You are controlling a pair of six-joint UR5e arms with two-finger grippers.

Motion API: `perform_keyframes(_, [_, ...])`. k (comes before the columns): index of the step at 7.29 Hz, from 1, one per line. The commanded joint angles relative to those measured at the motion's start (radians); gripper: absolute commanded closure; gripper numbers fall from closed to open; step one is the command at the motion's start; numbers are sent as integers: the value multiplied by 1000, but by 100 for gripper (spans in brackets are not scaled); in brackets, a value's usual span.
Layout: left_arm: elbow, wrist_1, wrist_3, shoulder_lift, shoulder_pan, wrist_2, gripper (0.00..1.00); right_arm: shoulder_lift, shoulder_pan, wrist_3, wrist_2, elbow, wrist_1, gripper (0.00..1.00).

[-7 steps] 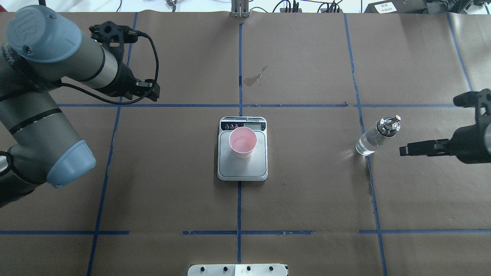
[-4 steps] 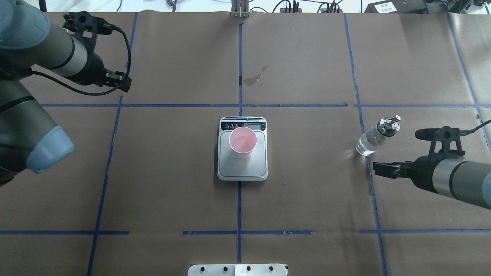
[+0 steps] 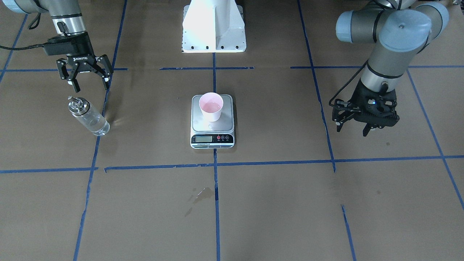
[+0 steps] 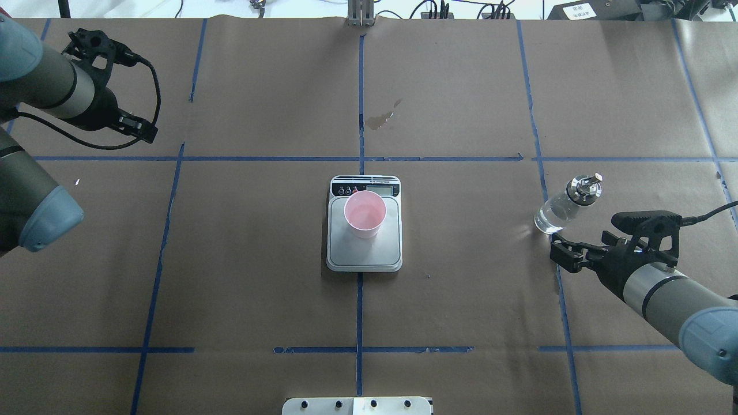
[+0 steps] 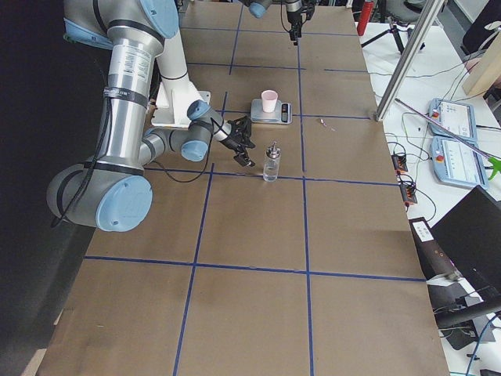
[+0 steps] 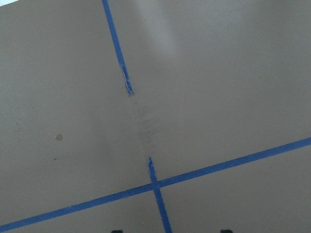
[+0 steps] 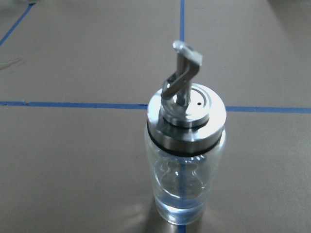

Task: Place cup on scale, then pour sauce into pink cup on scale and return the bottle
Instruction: 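Lower the right gripper around the glass bottle and close on it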

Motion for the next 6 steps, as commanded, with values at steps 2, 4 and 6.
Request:
perform_keyframes(2, [65,-88,27,40,-24,-67,21,6,-92,44,-185,-65,12,0])
perform_keyframes(4, [62,-89,27,40,-28,-74,20,50,-121,33,-297,-167,138,0])
perform_keyframes(6, [53,-89,26,42,-28,-72,19,62,-121,22,-317,-203,186,0])
